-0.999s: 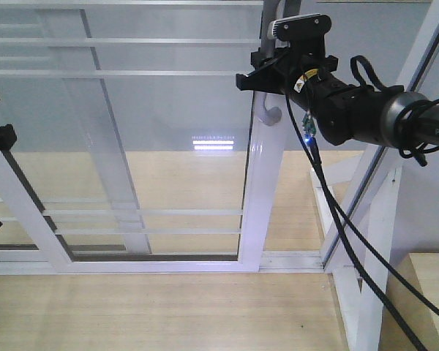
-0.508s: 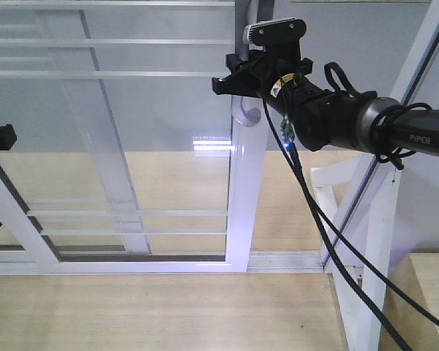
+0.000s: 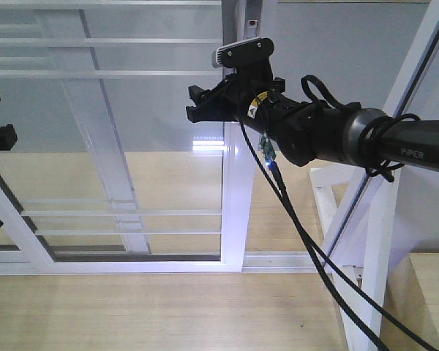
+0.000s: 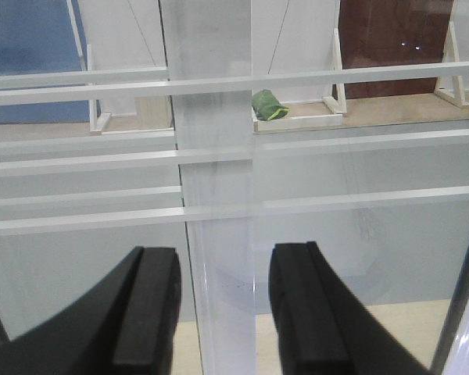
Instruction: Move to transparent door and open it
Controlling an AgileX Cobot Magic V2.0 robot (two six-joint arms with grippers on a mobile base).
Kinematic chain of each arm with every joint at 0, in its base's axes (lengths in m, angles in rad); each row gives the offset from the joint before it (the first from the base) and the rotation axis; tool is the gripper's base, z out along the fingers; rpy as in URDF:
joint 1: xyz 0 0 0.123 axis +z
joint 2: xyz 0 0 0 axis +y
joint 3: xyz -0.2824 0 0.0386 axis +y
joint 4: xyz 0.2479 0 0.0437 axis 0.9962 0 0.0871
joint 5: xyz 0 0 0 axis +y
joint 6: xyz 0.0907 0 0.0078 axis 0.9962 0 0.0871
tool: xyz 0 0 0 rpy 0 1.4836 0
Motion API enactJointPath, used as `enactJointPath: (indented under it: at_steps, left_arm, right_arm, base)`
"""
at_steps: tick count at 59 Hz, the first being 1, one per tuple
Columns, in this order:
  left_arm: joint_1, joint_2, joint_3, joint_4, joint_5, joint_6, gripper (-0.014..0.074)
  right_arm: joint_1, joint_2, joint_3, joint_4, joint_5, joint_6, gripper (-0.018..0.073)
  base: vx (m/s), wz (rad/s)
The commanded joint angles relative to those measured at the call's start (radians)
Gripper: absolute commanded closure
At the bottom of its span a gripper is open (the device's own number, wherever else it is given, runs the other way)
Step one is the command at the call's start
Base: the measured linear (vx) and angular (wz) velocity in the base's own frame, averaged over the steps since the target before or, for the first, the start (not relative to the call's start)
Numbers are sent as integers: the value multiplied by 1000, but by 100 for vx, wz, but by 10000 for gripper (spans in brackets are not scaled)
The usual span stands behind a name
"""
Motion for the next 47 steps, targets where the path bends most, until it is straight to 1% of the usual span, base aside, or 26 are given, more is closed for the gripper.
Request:
enactJointPath:
  at_steps: [1,5,10,14,18,22,24,29,30,33,39,44,47]
  left_arm:
    - [-4,-14,-34,-7,-87,-4,184]
    - [-4,-14,-34,-6,-78,-4,184]
    - [-6,-14,-34,6,-60,-3,184]
    - [-13,-14,-34,46,-40,-3,184]
    - [-28,-14,-34,82,-32,-4,184]
    - [-42,-14,-34,87,-39,-5,184]
    - [-46,-14,-34,75,-45,-10,184]
    - [-46,-14,-34,41,-46,-65,184]
    - [-46,-14,-34,39,-44,-65,184]
    - [-46,-12,-34,42,-46,-88,184]
    - [-52,13,-47,55,-47,-100,184]
    - [-82,66,-82,55,-46,-101,180]
    - [-107,105,-112,56,-46,-101,175]
  right_arm:
    - [-8,-115,-28,-4,-2,-8,-79]
    - [-19,-171,-28,-4,111,-20,-74]
    - [-37,-257,-28,-10,284,-63,-55]
    - [-60,-329,-19,-21,394,-100,-32]
    - [-92,-395,7,-21,440,-113,-14]
    - [-146,-471,59,-17,448,-100,-5]
    - [-179,-509,91,-12,449,-94,-4]
    - [-265,-611,176,-10,479,-96,-4]
    - [-280,-626,188,-11,489,-98,-4]
    - [-338,-686,229,-19,536,-108,-4]
    - [-434,-789,280,-55,650,-109,-4]
    - [-497,-859,299,-85,733,-109,-4]
    - [-520,-896,303,-99,769,-106,-4]
  base:
    - [0,0]
    - [0,0]
    - [0,0]
    - [0,0]
    - [0,0]
    - [0,0]
    - [0,0]
    - [0,0]
    - [0,0]
    - [0,0]
    - [0,0]
    - [0,0]
    - [0,0]
